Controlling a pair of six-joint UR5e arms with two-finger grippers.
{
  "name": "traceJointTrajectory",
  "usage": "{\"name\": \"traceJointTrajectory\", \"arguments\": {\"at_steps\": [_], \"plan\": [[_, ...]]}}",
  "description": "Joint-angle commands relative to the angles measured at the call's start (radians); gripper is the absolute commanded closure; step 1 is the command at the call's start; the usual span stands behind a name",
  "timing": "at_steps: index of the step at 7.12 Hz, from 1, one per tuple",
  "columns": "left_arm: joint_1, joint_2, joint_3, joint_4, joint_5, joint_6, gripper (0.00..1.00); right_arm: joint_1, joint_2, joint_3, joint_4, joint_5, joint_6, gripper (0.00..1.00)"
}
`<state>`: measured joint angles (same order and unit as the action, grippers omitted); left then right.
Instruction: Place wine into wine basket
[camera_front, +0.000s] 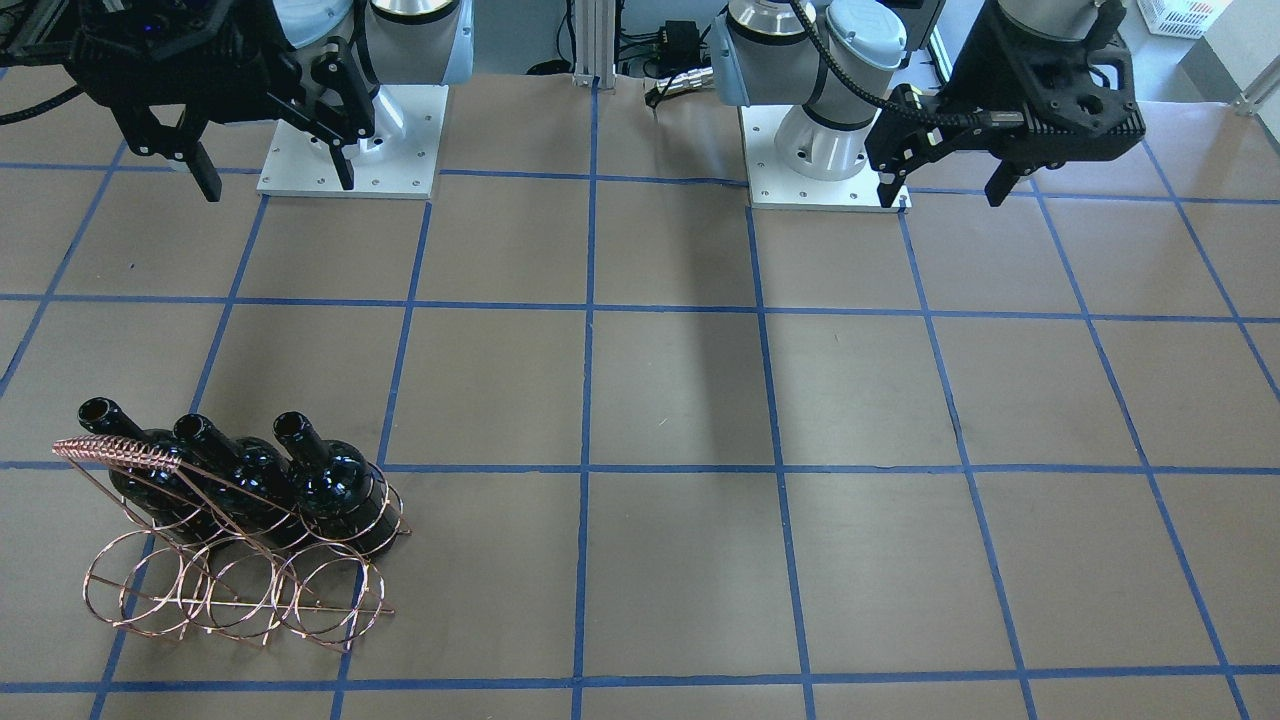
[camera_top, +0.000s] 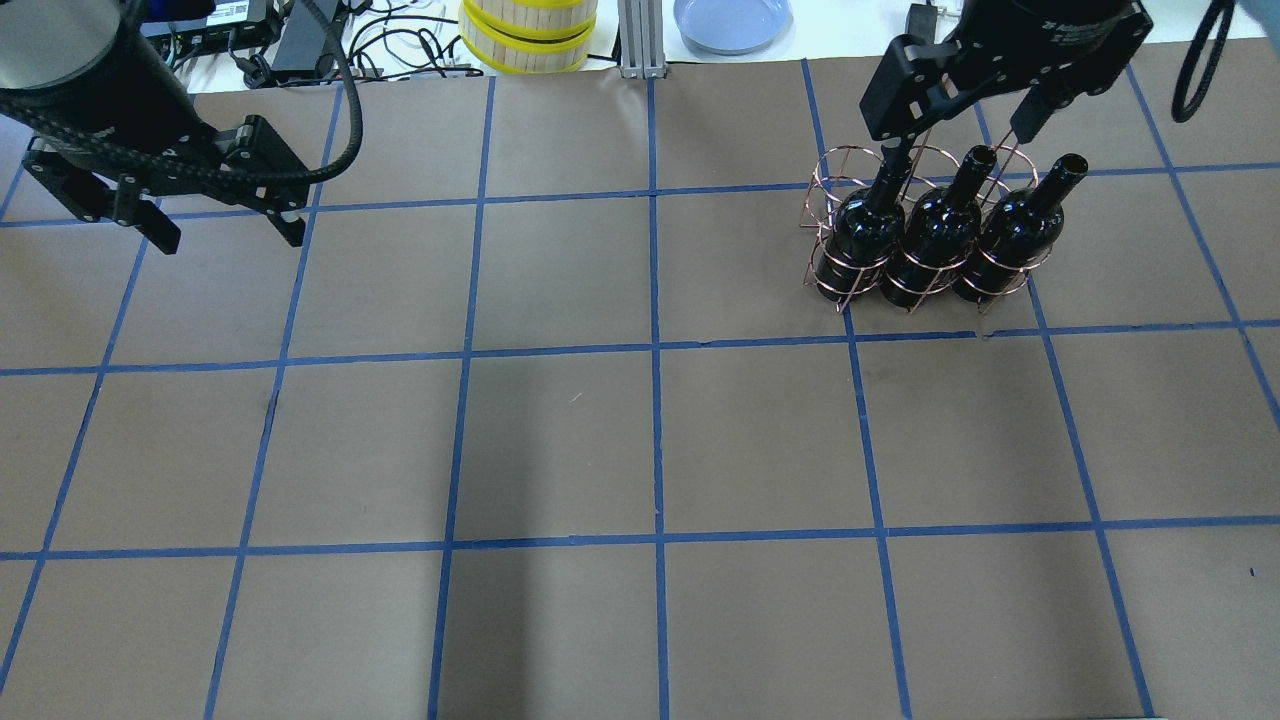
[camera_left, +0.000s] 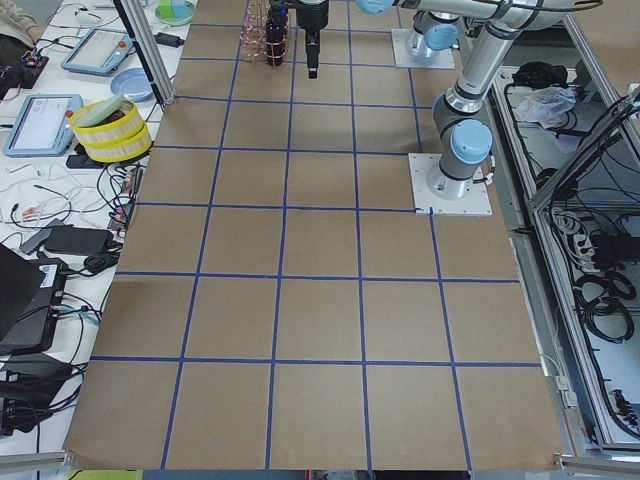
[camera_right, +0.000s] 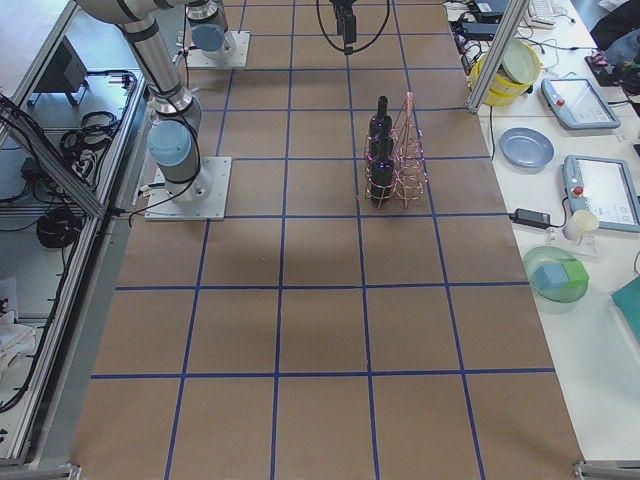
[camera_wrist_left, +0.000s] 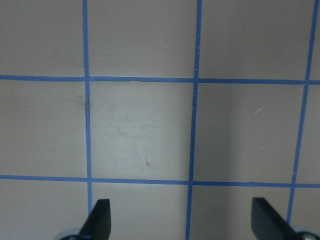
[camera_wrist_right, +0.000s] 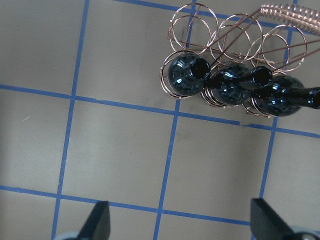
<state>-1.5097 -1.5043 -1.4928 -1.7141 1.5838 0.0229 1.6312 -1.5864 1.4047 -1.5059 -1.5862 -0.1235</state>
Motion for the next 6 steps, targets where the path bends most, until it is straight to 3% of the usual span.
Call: {"name": "traceJointTrajectory", "arguments": {"at_steps": [1,2,6], "plan": [[-0.111,-0.023,-0.042,0.177,-0.01,-0.046,0.0,0.007,0.002,0.005,-0.017,-0.006,0.068,0.0],[-0.124,-0.022,-0.085,0.245,-0.004,-0.043,0.0,0.006,-0.001,0.005,-0.01,-0.009,0.144,0.0],[-0.118,-0.01,-0.084,0.232,0.019,-0.034,0.0,0.006,-0.01,0.011,0.061,0.0,0.153,0.0]]}}
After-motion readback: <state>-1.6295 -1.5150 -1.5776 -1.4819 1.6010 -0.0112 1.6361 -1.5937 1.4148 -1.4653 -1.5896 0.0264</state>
